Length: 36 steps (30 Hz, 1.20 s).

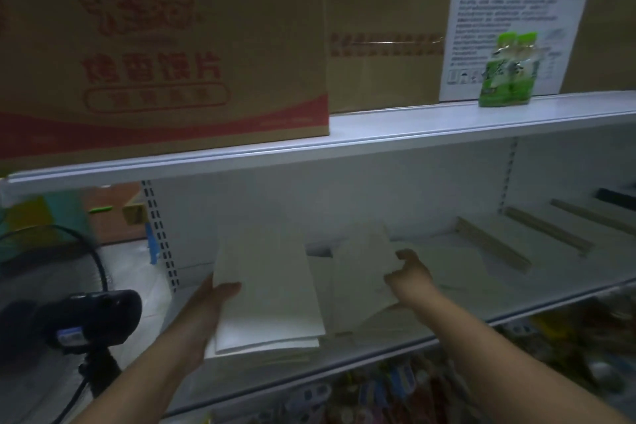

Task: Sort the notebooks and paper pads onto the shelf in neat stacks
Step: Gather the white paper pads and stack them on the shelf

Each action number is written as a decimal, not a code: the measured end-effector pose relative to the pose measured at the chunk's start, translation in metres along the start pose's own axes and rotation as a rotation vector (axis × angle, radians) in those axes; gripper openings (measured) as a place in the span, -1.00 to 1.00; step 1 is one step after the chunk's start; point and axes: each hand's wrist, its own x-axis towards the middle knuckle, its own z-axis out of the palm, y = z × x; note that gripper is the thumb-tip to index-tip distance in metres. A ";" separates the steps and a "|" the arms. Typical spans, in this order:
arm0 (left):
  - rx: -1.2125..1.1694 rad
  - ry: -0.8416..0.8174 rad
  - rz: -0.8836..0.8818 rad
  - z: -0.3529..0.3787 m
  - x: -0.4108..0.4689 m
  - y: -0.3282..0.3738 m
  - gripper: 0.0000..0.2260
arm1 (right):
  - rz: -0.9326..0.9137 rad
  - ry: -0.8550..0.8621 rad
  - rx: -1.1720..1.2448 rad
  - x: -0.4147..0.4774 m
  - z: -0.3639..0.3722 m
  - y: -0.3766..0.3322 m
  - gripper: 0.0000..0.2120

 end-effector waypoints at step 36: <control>-0.232 -0.521 -0.393 0.546 0.069 -0.094 -0.71 | 0.243 0.143 0.310 0.107 -0.345 0.164 -0.59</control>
